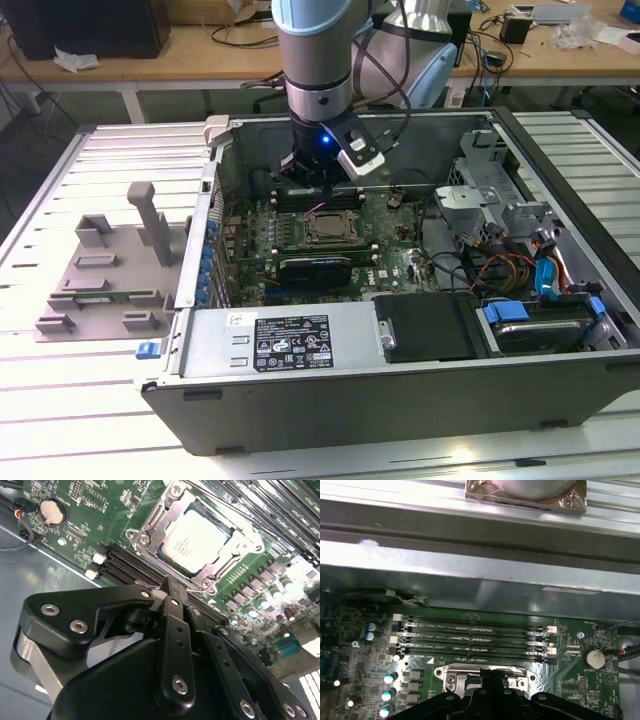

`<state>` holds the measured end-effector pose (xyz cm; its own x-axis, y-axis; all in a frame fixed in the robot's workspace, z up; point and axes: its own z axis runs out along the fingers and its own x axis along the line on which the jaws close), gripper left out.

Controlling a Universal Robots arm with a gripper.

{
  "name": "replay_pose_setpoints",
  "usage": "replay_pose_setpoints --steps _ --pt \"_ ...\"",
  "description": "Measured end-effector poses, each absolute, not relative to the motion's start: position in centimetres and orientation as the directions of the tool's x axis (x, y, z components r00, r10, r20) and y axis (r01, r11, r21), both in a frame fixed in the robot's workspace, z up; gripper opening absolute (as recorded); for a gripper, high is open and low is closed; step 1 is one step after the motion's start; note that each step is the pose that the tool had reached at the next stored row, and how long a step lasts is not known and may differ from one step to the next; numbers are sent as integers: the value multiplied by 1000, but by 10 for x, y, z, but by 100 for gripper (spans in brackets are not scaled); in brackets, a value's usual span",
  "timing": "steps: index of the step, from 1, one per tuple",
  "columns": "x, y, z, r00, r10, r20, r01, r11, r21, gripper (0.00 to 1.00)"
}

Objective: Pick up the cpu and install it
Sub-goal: 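Install the first cpu locking lever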

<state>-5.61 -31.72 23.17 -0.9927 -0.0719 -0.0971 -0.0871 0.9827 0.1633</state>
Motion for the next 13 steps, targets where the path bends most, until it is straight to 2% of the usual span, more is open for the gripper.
replay_pose_setpoints --steps 13 --pt "-54 -311 228 -992 -72 -105 -88 983 163 11"
